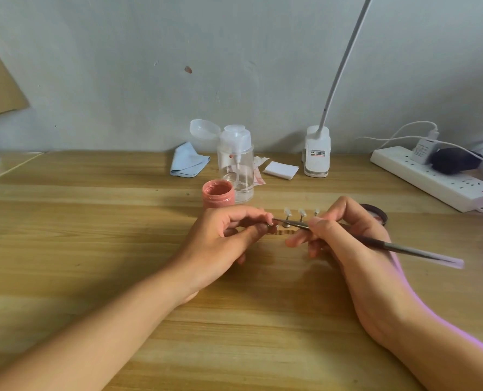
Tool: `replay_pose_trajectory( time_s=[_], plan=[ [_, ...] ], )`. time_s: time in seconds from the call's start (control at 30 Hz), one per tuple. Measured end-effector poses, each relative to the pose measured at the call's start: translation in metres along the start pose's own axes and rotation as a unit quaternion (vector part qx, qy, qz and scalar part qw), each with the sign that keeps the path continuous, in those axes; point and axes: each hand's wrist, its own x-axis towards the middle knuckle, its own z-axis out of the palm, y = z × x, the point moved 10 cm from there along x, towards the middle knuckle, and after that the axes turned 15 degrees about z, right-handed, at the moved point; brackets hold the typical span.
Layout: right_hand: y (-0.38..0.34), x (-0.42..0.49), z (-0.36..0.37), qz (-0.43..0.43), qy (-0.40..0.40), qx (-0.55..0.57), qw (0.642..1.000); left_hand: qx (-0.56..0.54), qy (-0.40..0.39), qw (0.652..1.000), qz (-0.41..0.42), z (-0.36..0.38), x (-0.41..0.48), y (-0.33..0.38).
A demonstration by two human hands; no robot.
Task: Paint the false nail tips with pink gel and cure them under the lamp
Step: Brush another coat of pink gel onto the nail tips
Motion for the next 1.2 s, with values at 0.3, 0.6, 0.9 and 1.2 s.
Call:
replay_pose_trajectory(
  time_s=[0.3, 0.6, 0.9, 1.2],
  plan=[
    [-0.0011, -0.0013, 0.0024, -0.007, -0.011, -0.008, 1.000, 0.000, -0.007, 1.000, -0.006, 0.0010, -0.0001, -0.0012],
    [0.0001, -0.0004, 0.0026, -0.010, -0.014, -0.011, 1.000, -0.005, -0.008, 1.000, -0.004, 0.0020, 0.0003, 0.0004],
    [-0.0010, -0.0001, 0.0015, -0.010, -0.002, -0.020, 1.000, -0.009, -0.007, 1.000, -0.004, 0.0018, 0.0009, -0.0005],
    [-0.0025, -0.0013, 0.0042, -0.018, -0.020, -0.008, 1.000, -0.001, -0.009, 1.000, -0.005, 0.0023, 0.0000, 0.0011]
  ],
)
